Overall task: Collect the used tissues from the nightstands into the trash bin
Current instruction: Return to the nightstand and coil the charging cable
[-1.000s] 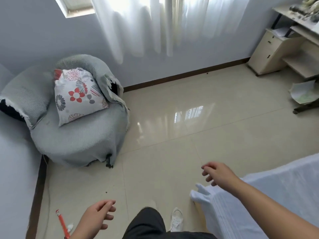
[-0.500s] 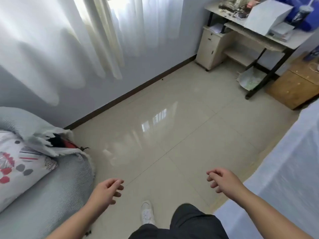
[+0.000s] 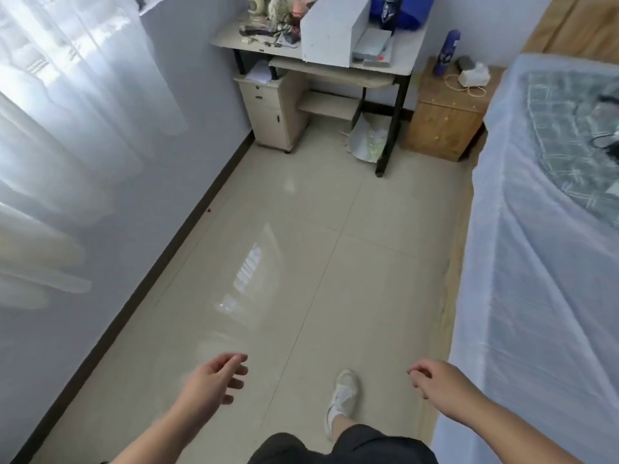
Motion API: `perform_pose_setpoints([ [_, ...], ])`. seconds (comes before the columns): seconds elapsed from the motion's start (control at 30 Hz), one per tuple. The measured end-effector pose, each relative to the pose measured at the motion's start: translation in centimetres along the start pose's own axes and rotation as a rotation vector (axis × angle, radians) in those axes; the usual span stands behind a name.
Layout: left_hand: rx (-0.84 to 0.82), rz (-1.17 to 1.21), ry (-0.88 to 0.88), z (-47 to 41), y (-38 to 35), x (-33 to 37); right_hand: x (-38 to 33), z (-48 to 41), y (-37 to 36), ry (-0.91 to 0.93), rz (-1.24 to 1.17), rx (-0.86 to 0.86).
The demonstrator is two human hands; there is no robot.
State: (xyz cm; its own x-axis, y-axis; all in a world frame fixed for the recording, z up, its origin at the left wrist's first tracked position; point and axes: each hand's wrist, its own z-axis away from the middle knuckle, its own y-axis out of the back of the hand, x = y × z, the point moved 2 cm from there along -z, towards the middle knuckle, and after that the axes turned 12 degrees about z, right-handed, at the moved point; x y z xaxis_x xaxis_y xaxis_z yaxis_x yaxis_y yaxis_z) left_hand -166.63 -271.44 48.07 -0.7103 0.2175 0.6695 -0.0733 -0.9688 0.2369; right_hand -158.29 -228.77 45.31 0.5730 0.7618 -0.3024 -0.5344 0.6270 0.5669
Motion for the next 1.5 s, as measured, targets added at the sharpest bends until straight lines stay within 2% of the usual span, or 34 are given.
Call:
perform_pose_setpoints([
  [0.1,-0.049,-0.048,-0.002,-3.0,-2.6,5.1,-3.4,-3.5,8.0,0.044,-0.028,0.092],
  [0.23,-0.097,-0.097,0.012,-7.7,-4.9,11.7,-8.3,-8.1,17.5,0.080,-0.201,0.235],
  [0.43,-0.181,-0.209,0.000,-19.3,-8.6,22.3,-11.7,-16.3,26.7,0.046,-0.288,0.331],
  [0.7,-0.415,-0.407,-0.132,-31.5,-18.4,41.4,-10.2,-21.3,31.6,-0.167,-0.388,0.293],
  [1.0,-0.439,-0.409,-0.291,-41.2,-35.2,58.8,-2.8,-28.1,37.7,-0.354,-0.537,0.257],
  [1.13,-0.420,-0.421,-0.289,-43.1,-41.1,62.9,0.7,-33.2,44.3,-0.368,-0.541,0.230],
  [1.27,-0.387,-0.431,-0.213,-44.4,-44.5,64.5,2.5,-37.6,55.2,-0.318,-0.494,0.235],
  [1.37,-0.349,-0.420,-0.152,-46.0,-46.0,65.3,2.7,-40.8,63.9,-0.247,-0.422,0.299],
  [1.5,-0.336,-0.430,-0.088,-49.2,-49.1,67.7,3.3,-45.3,73.5,-0.232,-0.523,0.394],
])
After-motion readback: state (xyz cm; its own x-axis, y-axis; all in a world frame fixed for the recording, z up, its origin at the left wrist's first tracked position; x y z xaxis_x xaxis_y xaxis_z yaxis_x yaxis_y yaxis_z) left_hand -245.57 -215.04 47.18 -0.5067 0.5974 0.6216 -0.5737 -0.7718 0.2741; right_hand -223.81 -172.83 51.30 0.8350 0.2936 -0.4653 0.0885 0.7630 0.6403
